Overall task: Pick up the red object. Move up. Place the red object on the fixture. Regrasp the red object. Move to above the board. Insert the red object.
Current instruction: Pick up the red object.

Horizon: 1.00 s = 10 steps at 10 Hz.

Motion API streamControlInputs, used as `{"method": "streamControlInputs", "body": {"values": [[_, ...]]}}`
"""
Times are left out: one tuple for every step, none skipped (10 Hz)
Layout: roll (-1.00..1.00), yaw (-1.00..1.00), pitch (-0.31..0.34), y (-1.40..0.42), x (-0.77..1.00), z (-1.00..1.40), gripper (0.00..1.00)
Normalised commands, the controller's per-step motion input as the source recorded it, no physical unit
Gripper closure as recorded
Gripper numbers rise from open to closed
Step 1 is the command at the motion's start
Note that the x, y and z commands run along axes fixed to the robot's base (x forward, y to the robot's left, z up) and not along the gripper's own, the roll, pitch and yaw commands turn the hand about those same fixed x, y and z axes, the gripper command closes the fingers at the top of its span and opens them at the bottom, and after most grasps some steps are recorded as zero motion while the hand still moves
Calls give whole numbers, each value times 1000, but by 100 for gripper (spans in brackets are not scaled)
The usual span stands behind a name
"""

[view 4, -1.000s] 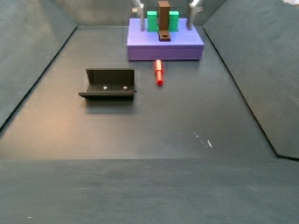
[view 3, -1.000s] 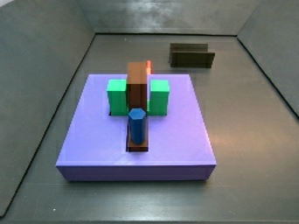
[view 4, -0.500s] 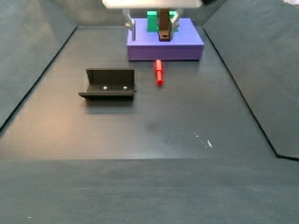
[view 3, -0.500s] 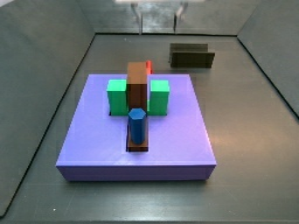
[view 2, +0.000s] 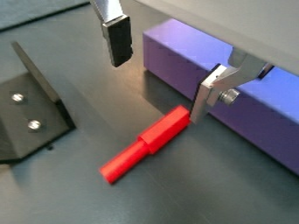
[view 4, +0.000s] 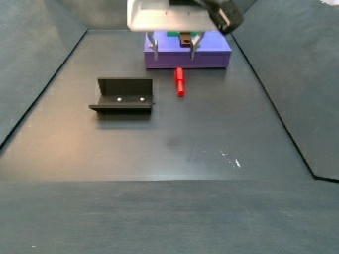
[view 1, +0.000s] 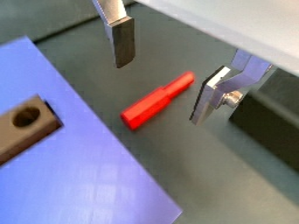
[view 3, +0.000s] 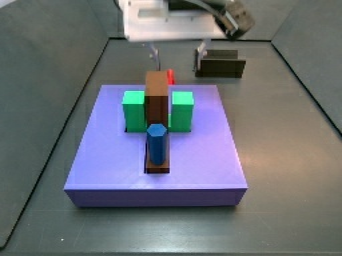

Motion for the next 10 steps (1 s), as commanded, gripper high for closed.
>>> {"method": "streamControlInputs", "body": {"values": [[0,0,-176,-174,-20,-383,0],[11,0,-156,-257,-9,-337,0],[20,0,-151,-223,0,-306,0],[44,0,-154,-157,0,-317,0],[53,0,-146,-71,0,-326,0],[61,0,-131,0,66,-260,0],[80,0,-120,0,0,-129,0],[156,-46,-91,49,0,-206,0],[201,-60,-91,40,0,-209,0],[241,-69,-84,17,0,-209,0]]}}
